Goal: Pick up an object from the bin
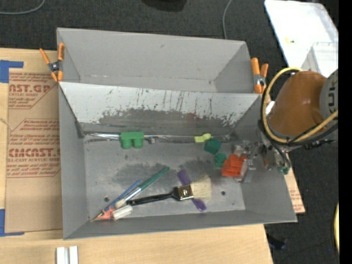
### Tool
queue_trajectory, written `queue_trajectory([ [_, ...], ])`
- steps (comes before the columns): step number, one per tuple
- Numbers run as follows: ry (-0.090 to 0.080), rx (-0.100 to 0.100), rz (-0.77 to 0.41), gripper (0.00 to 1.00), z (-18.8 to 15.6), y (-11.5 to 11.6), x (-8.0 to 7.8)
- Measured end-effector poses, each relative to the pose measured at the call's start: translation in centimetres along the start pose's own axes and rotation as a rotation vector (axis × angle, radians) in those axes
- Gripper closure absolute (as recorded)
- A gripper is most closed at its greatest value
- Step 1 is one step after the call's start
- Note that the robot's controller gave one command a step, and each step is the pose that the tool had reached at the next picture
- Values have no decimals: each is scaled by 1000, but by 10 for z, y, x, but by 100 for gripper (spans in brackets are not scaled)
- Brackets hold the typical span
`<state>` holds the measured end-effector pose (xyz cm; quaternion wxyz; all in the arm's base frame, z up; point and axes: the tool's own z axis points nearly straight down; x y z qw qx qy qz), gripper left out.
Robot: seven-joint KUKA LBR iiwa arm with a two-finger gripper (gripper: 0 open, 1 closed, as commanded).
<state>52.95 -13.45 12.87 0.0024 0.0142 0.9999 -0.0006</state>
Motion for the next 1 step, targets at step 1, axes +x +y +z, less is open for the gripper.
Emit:
queue_trajectory([
  [1,2,0,-26,100,-76,3,-3],
])
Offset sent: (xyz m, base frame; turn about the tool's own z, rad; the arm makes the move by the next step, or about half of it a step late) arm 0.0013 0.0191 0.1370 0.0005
